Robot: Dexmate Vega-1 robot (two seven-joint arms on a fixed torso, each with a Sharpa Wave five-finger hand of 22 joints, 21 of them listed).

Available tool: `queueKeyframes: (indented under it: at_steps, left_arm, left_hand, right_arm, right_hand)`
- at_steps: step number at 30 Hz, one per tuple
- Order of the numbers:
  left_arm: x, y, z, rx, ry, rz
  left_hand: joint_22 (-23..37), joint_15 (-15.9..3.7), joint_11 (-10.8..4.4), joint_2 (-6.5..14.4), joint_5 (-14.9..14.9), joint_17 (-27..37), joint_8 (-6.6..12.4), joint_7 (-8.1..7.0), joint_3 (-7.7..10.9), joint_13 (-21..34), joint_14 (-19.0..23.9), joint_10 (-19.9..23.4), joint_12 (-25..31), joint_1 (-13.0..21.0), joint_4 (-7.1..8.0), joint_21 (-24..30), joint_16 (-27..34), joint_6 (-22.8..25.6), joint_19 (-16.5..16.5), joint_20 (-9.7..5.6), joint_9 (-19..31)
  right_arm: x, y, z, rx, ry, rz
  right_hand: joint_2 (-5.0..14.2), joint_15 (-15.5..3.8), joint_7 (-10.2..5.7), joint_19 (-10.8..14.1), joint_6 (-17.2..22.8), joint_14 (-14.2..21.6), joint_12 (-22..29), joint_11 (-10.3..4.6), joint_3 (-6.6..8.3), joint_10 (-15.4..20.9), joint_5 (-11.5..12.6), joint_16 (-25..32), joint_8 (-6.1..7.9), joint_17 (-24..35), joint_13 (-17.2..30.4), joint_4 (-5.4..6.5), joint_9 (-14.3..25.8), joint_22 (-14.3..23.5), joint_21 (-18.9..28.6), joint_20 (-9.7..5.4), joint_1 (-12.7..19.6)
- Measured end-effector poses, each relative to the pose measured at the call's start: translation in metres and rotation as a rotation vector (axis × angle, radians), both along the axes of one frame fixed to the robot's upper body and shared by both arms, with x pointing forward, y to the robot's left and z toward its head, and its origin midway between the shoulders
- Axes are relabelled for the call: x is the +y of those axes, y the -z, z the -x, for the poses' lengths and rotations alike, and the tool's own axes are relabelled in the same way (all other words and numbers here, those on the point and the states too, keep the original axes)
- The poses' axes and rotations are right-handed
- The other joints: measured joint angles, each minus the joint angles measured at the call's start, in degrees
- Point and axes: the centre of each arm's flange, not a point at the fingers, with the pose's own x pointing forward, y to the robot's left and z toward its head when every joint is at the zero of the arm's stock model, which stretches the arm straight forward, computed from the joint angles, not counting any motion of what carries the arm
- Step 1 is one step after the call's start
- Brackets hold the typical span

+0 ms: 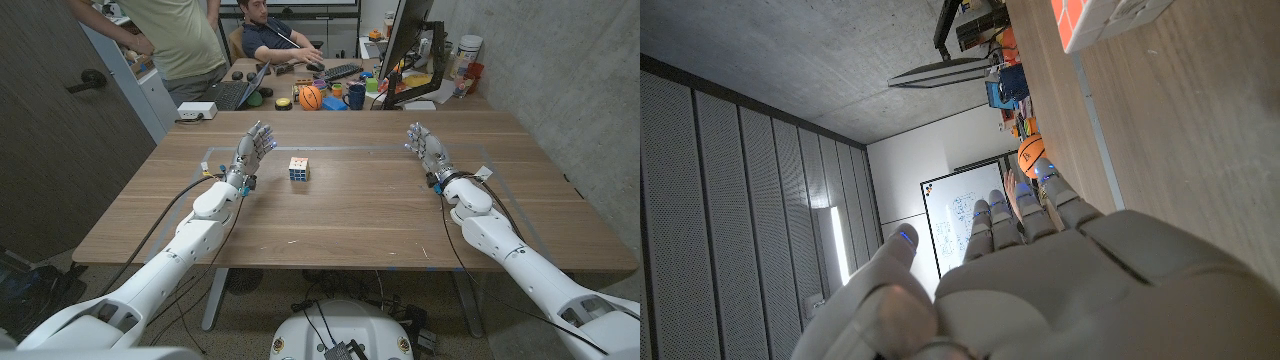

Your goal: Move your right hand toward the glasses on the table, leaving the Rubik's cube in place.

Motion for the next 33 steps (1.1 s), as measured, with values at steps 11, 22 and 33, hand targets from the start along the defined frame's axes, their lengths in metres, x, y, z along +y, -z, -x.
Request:
queueKeyframes:
  at_steps: [11,22,33]
  left_arm:
    - [0.003,0.001,0.000,0.000,-0.006,0.007]
    - [0.004,0.002,0.002,-0.001,-0.012,0.010]
    - [0.003,0.002,0.005,-0.006,-0.015,0.001]
  left_hand:
    - [0.0,0.00,0.00,0.0,0.0,0.0,0.00,0.00,0.00,0.0,0.0,0.0,0.0,0.0,0.00,0.0,0.0,0.0,0.0,0.00,0.0]
    - [0.0,0.00,0.00,0.0,0.0,0.0,0.00,0.00,0.00,0.0,0.0,0.0,0.0,0.0,0.00,0.0,0.0,0.0,0.0,0.00,0.0]
    - [0.0,0.00,-0.01,0.0,0.2,0.0,0.00,0.00,0.00,0.0,0.0,0.0,0.0,0.0,0.00,0.0,0.0,0.0,0.3,-0.31,0.0]
  right_arm:
    - [0.001,-0.004,-0.001,-0.015,-0.003,0.004]
    - [-0.003,-0.012,0.006,-0.052,0.020,0.046]
    - [-0.015,-0.031,0.027,-0.146,0.136,0.148]
  right_hand:
    - [0.00,0.00,-0.03,0.0,0.0,0.0,0.0,0.00,0.00,0.0,0.0,0.0,0.00,0.0,0.0,0.00,0.0,0.0,0.0,0.00,0.0]
    - [-2.51,0.09,-0.58,0.2,-0.1,-0.5,0.0,-0.21,-1.94,-0.2,0.0,0.0,0.00,0.0,0.0,0.01,0.0,-0.2,-0.3,1.46,-1.3]
    - [-5.01,0.09,-1.79,0.5,-0.3,-0.5,0.0,-0.52,-4.15,-0.5,0.0,0.0,0.00,0.0,0.0,0.02,0.0,-0.2,-1.1,3.19,-2.6]
